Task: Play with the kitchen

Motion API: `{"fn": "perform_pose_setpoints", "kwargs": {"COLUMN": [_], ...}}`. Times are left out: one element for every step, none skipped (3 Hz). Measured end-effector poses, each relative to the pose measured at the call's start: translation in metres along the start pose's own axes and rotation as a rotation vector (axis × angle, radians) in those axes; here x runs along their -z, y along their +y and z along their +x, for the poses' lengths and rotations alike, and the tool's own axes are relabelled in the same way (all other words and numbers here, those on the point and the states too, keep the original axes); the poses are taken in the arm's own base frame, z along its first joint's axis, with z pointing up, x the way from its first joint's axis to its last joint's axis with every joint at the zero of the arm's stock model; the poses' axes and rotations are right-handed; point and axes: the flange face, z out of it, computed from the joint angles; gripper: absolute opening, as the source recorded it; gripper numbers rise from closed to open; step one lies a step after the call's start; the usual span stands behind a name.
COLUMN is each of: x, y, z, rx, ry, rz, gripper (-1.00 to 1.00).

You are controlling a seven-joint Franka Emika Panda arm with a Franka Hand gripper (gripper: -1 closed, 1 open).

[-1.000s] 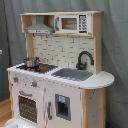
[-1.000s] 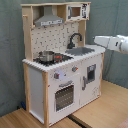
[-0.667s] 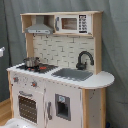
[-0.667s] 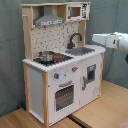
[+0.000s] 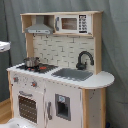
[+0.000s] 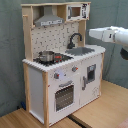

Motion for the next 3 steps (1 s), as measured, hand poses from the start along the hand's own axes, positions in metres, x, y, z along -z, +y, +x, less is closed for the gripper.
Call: {"fn": "perform_pose_setpoints", "kwargs": {"x": [-0.021,-0.043,-0.074], "y": [0.000,0.001,-0.007], "z": [-0.021,-0.044,-0.064], "rx": [0.015,0.031,0.050], "ry": [0.008,0.009,0.014], "rz": [-0.015,-0.026,-0.008], "gripper": [1.00,1.00,1.00]}}
